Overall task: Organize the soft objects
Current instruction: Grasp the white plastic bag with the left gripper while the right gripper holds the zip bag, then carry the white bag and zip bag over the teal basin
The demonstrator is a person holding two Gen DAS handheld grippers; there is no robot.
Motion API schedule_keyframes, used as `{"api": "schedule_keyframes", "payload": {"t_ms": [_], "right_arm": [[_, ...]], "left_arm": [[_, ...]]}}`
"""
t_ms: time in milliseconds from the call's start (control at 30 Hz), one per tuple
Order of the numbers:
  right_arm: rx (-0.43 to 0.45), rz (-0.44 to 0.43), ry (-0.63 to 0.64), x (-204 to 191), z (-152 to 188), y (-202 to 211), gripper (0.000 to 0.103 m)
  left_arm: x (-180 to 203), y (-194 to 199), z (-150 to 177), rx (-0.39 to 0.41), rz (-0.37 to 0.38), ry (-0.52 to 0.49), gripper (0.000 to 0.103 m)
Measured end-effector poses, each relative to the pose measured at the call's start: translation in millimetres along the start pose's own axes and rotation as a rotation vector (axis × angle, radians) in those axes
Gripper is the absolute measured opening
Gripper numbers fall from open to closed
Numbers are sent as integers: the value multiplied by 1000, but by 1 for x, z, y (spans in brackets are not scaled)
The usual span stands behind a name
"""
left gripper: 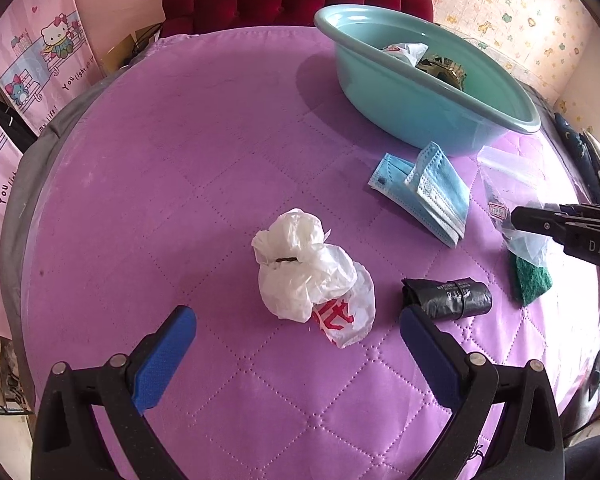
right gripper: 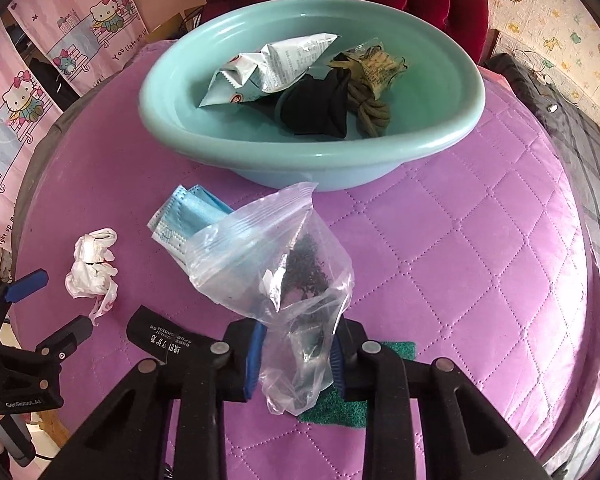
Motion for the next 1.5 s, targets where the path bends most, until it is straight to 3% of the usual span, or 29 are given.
{"api": "schedule_keyframes", "payload": {"t_ms": [367, 433, 500, 533, 600, 667, 1500], "right_arm": [[23, 12, -24, 4, 5, 20, 30], [26, 12, -26, 4, 4, 20, 30], [29, 11, -28, 2, 4, 21, 30], [31, 11, -28, 2, 3, 21, 30], [34, 13, -26, 1, 3, 24, 30], [35, 15, -22, 0, 4, 27, 30], [12, 18, -7, -7, 14, 56, 30]], "left_arm": [[1, -18, -16, -26, 14, -23, 103], [2, -20, -19, -27, 21, -27, 97], [2, -21, -21, -29, 17, -33, 75], [2, -22, -21, -34, 13, -33, 70], [1, -26, -21, -49, 10, -31, 42], [-1, -26, -21, -51, 10, -25, 38], [35, 32, -16, -3, 56, -126, 36]]}}
Point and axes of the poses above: each gripper's, at about its wrist camera, not at the fingertips, and y roughly against the way its jaws point, x to its right, z to its underside, the point moved 8 cm from there along -y, roughly the way its jaws point, and after that the axes turned 1 degree about -y, right-handed, at the moved point
